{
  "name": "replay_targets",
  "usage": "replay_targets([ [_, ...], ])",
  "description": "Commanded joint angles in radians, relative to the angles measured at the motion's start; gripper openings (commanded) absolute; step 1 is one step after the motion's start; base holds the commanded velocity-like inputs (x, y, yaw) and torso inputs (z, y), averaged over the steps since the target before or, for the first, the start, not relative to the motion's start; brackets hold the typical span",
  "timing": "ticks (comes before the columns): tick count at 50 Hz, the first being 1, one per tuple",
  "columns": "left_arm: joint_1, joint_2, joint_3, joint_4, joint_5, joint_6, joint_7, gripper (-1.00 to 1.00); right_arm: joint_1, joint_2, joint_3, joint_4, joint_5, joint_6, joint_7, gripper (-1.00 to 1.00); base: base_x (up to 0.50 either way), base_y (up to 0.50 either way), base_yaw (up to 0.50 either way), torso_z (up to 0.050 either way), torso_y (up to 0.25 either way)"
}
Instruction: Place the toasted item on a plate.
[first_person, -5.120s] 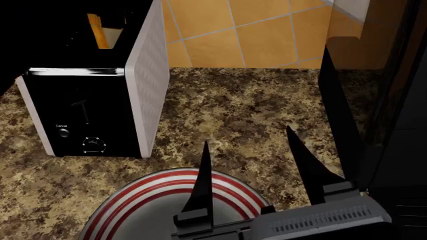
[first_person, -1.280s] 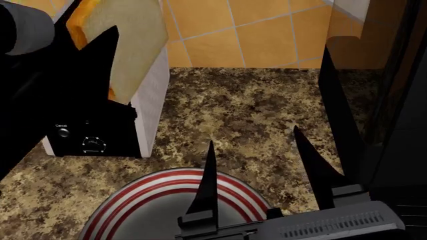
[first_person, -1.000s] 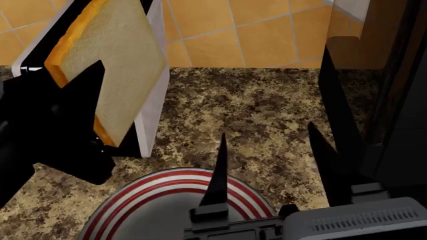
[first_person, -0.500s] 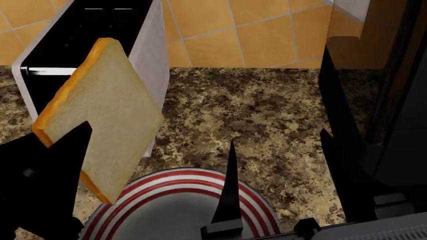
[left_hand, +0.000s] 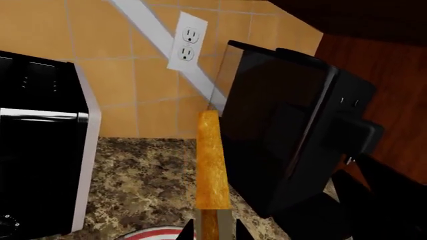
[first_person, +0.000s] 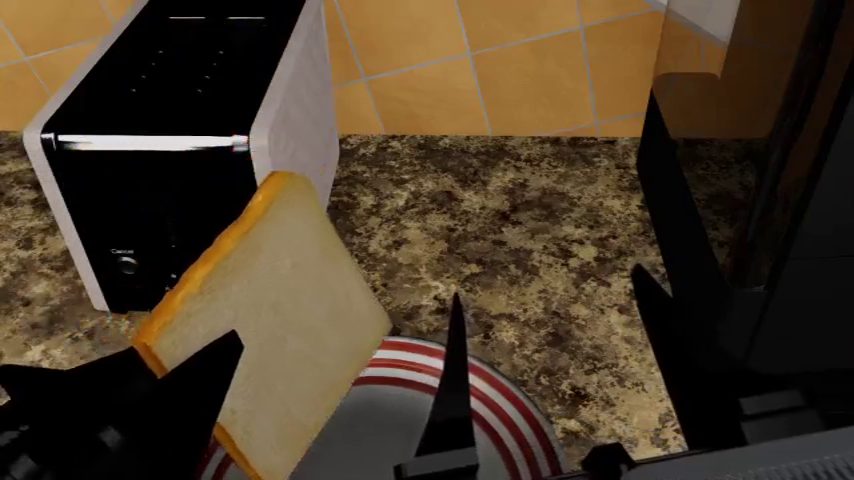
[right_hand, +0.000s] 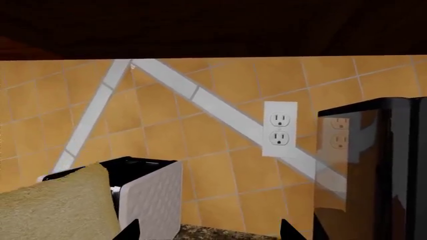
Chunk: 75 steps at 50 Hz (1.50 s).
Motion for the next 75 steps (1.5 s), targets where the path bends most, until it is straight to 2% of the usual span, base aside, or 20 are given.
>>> replay_targets([
  [1,0.053,0.029,-0.003,-0.003,0.072,-0.017,0.095,-1.0,0.013,0.012,-0.027,0.011,0.003,-0.016,0.016,1.0,0.0,0.0,0.0,0.0,0.0],
  [11,0.061,0.069,0.023,-0.036,0.164,-0.022,0.178,-1.0,0.016,0.027,-0.032,0.007,0.014,-0.023,0.033,1.0,0.0,0.0,0.0,0.0,0.0],
  [22,0.128,0.107,0.056,-0.043,0.311,-0.007,0.312,-1.0,0.015,0.049,-0.034,-0.002,0.028,-0.033,0.05,1.0,0.0,0.0,0.0,0.0,0.0],
  [25,0.127,0.112,0.068,-0.045,0.299,-0.006,0.297,-1.0,0.011,0.053,-0.034,-0.002,0.03,-0.041,0.054,1.0,0.0,0.0,0.0,0.0,0.0],
  [43,0.208,0.115,0.123,-0.058,0.453,0.042,0.419,-1.0,0.012,0.056,-0.072,0.021,0.002,-0.063,0.054,1.0,0.0,0.0,0.0,0.0,0.0],
  [75,0.255,0.088,0.163,-0.068,0.493,0.101,0.439,-1.0,0.025,0.069,-0.103,0.033,-0.001,-0.08,0.068,1.0,0.0,0.0,0.0,0.0,0.0],
])
